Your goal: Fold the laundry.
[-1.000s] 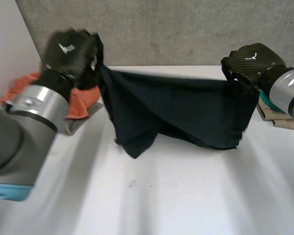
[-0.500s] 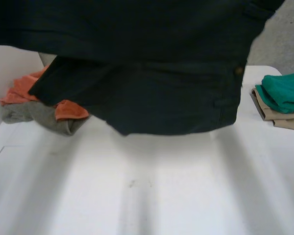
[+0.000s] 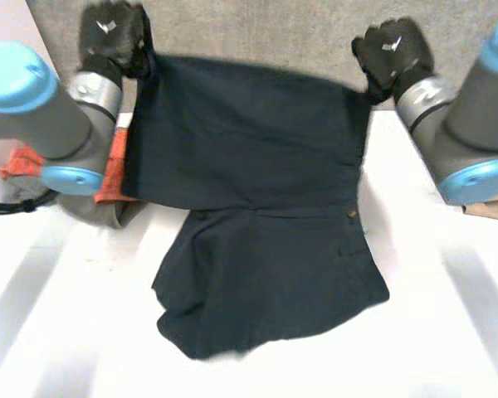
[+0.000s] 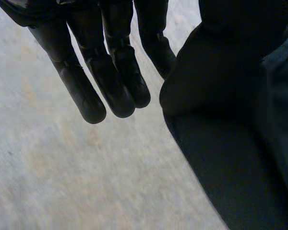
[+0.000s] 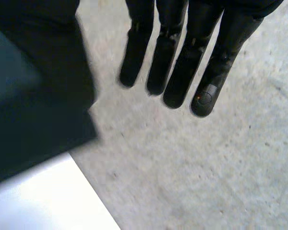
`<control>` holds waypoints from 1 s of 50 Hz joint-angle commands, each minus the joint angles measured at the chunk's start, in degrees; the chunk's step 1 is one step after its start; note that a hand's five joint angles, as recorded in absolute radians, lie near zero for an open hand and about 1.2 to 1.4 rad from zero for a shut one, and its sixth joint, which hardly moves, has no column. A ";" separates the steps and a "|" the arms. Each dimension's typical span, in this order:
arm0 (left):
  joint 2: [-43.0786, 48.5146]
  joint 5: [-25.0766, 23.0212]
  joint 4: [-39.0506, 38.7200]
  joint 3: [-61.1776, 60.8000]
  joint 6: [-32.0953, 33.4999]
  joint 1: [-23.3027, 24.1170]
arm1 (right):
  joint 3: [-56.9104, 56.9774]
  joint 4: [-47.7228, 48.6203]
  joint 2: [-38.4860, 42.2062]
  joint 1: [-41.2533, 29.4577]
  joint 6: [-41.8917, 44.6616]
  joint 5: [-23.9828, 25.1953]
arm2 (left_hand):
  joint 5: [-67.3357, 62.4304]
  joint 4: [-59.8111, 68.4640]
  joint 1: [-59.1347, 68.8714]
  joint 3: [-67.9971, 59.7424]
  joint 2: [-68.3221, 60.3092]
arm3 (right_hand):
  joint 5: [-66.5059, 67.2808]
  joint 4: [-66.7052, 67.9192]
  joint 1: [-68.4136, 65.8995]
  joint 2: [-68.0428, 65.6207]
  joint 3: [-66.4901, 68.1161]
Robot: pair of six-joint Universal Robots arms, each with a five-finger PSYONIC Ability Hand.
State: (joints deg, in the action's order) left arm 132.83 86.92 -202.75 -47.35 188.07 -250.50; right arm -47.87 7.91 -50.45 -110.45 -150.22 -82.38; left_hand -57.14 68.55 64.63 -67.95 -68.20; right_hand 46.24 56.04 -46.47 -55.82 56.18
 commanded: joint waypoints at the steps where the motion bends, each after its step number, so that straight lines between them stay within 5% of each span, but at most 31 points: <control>1: 12.26 -1.49 -3.25 12.78 0.02 0.27 | 5.15 11.32 11.23 -0.21 2.92 -3.92 | 57.14 -58.55 -54.63 57.95 58.20 | -46.24 -46.04 36.47 45.82 -46.18; 11: 4.90 -0.70 -3.79 9.39 -0.07 1.42 | 1.39 11.26 3.70 -0.12 3.10 -4.81 | 56.75 -58.17 -54.25 57.57 57.82 | -46.24 -46.04 36.47 45.82 -46.18; 23: -20.23 -0.96 0.51 -26.37 0.63 2.91 | -18.82 -7.88 -15.72 0.58 2.57 6.95 | 47.50 -48.92 -45.00 48.32 48.57 | -46.24 -46.04 36.47 45.82 -46.18; 32: -32.37 -1.14 10.00 -50.26 0.54 3.17 | -29.90 -22.40 -18.20 0.94 4.32 12.06 | 39.95 -41.37 -37.44 40.77 41.01 | -42.31 -42.10 32.54 41.88 -42.25; 39: -31.50 -1.05 9.48 -58.29 0.54 3.79 | -41.58 -17.42 -18.20 3.30 7.66 13.03 | 39.43 -40.84 -36.92 40.24 40.49 | -35.91 -35.70 26.14 35.48 -35.85; 50: -17.79 -1.23 7.55 -55.93 0.63 3.09 | -50.21 -7.38 -18.11 4.19 7.58 12.51 | 34.56 -35.97 -32.05 35.37 35.62 | -33.54 -33.34 23.77 33.12 -33.49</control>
State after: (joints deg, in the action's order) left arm 109.70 85.78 -194.65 -105.45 188.68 -247.00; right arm -94.82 -3.26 -68.60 -106.57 -142.42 -69.58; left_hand -17.11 26.93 26.51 -26.72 -26.56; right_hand 8.17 18.18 -15.14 -17.52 18.35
